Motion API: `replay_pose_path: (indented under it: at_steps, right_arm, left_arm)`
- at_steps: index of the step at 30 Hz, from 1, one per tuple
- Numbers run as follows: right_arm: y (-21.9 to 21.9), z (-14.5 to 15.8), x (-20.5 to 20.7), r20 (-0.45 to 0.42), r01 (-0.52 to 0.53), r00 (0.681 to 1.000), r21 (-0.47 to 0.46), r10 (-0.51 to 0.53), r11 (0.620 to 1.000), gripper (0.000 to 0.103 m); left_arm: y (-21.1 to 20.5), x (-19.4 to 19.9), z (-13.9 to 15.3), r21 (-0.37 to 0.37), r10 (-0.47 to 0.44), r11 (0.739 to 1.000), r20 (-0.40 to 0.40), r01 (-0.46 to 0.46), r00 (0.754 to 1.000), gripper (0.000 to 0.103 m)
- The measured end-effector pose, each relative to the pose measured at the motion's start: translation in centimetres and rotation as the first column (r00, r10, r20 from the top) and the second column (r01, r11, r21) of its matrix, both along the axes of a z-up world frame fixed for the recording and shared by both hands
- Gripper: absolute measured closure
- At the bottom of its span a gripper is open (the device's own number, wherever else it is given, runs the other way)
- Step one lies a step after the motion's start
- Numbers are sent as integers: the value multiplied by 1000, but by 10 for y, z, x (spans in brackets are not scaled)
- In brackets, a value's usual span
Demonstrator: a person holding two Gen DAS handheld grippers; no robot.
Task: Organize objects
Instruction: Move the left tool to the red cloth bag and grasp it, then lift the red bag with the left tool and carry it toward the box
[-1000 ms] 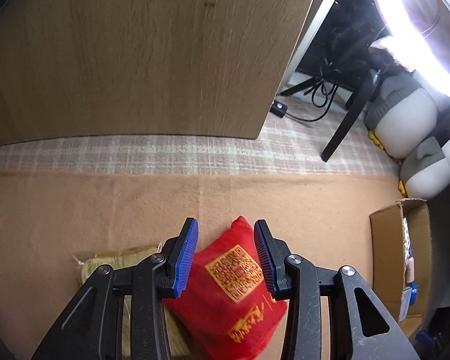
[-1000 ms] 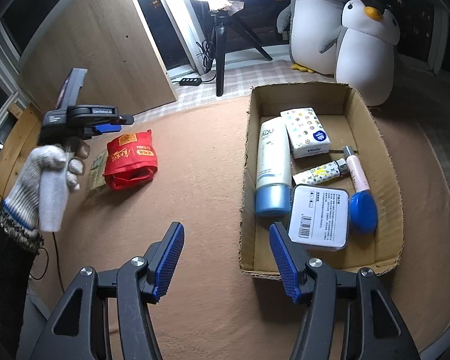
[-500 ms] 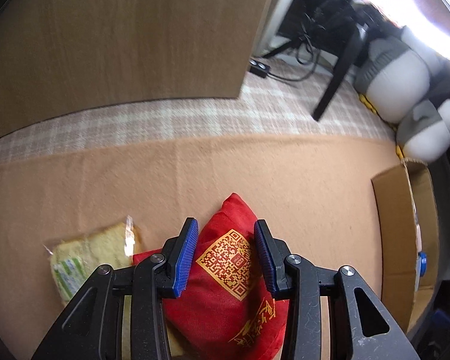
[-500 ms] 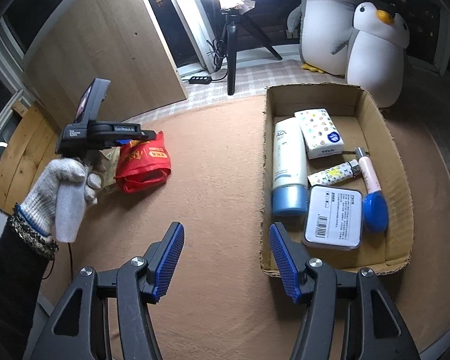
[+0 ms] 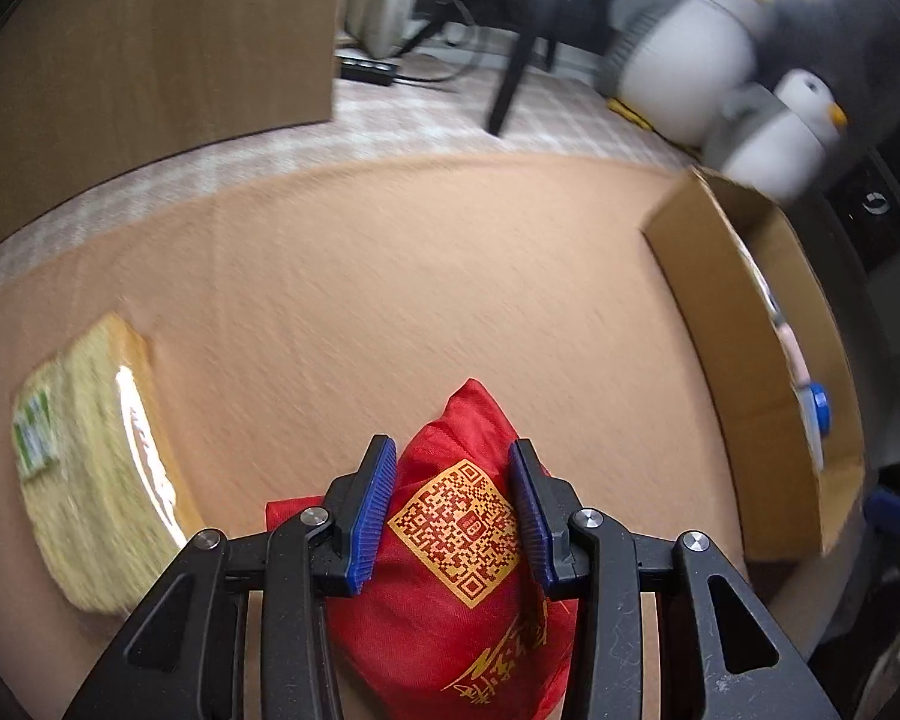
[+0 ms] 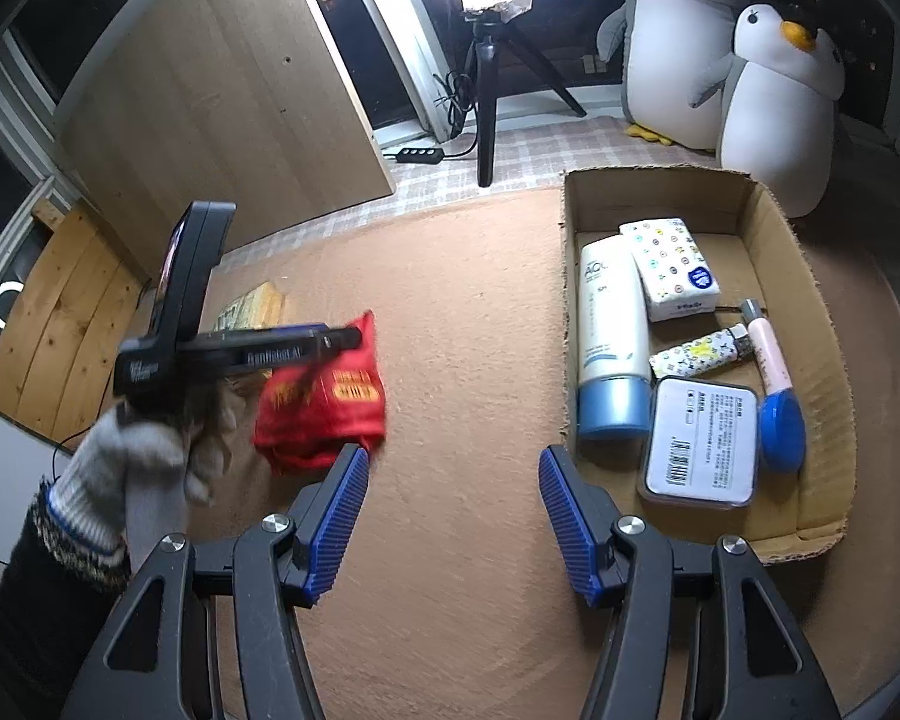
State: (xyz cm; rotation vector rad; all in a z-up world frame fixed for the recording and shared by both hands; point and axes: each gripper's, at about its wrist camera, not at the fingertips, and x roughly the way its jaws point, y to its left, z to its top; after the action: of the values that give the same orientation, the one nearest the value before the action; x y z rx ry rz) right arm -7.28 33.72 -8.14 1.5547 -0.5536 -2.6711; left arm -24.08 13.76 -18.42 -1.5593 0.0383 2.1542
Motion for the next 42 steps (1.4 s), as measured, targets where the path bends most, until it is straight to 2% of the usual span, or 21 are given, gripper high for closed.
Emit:
replay_pose_path:
  at_steps: [4, 5, 7, 9, 12, 17, 23, 31, 42]
  right_arm:
    - [-4, -7, -8, 6, -10, 1000, -25, 11, 1000, 48]
    - [-5, -9, -11, 10, -14, 1000, -34, 14, 999, 48]
    - [-5, -15, -17, 14, -26, 1000, -60, 27, 998, 48]
    - [-4, -19, -24, 7, -25, 1000, -74, 26, 997, 48]
    - [-8, -22, -37, -25, -58, 998, -61, 57, 996, 47]
    - [-26, -28, -62, -14, -158, 987, -90, 157, 983, 47]
    - [-43, -46, -89, 61, -222, 972, -106, 229, 969, 46]
    - [-55, -80, -108, 176, -232, 948, -195, 267, 953, 46]
    - [-62, -90, -115, 190, -238, 936, -274, 295, 932, 46]
  left_arm:
    - [0, 16, 6, 31, -12, 999, -13, 12, 1000, 58]
    - [-5, 18, 10, 37, 4, 999, -20, -3, 1000, 55]
    - [-19, 25, 20, 70, 49, 996, -37, -46, 998, 33]
    - [-36, 36, 29, 115, 91, 990, -51, -84, 995, 25]
    - [-58, 53, 33, 144, 132, 982, -44, -125, 990, 22]
    - [-84, 75, 20, 197, 185, 963, 21, -186, 982, 21]
    - [-81, 85, 7, 201, 167, 964, 57, -175, 984, 21]
    - [-67, 84, -1, 213, 135, 966, 80, -149, 988, 21]
    - [-53, 77, -13, 236, 105, 964, 102, -127, 989, 25]
